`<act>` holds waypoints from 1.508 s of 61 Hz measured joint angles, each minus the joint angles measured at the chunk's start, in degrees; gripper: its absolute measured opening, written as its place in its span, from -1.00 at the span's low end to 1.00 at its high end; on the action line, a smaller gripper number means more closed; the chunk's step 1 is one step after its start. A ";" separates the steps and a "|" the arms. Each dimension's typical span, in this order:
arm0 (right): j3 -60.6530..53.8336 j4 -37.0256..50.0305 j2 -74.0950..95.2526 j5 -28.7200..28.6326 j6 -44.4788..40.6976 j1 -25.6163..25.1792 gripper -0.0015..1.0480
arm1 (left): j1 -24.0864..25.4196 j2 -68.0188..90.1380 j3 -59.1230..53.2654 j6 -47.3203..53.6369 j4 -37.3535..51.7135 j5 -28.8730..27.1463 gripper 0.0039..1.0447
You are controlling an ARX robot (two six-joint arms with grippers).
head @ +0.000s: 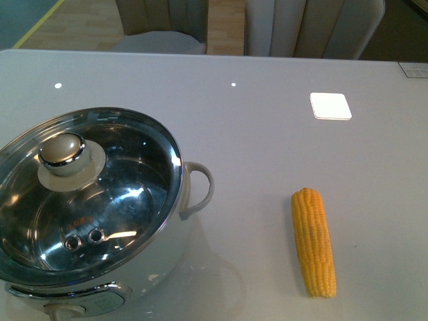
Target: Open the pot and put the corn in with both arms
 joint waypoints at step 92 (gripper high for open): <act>0.00 0.00 0.00 -0.11 0.00 0.00 0.83 | -12.37 73.90 14.21 -4.85 36.63 0.52 0.87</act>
